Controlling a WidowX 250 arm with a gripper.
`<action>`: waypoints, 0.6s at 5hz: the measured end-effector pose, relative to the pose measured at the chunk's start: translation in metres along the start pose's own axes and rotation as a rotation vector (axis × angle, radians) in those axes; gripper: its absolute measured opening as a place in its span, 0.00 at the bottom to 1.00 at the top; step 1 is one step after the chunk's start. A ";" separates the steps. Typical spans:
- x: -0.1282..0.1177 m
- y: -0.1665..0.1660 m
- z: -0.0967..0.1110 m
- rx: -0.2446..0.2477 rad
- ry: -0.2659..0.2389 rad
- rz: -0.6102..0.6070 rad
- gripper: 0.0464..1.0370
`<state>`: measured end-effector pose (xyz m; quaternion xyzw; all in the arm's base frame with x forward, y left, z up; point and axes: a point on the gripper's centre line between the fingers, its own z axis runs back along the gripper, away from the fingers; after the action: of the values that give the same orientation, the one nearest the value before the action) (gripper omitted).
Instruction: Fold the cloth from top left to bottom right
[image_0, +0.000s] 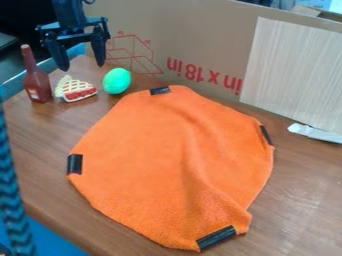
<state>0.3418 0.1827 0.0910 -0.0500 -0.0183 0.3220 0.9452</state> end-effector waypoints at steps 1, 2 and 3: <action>-0.003 0.003 -0.018 0.009 0.040 0.012 0.96; -0.003 0.009 -0.025 0.031 0.022 0.034 0.96; 0.005 0.035 -0.029 0.067 -0.031 0.097 0.96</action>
<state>0.3260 0.2109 0.0588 -0.0143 -0.0197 0.3687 0.9292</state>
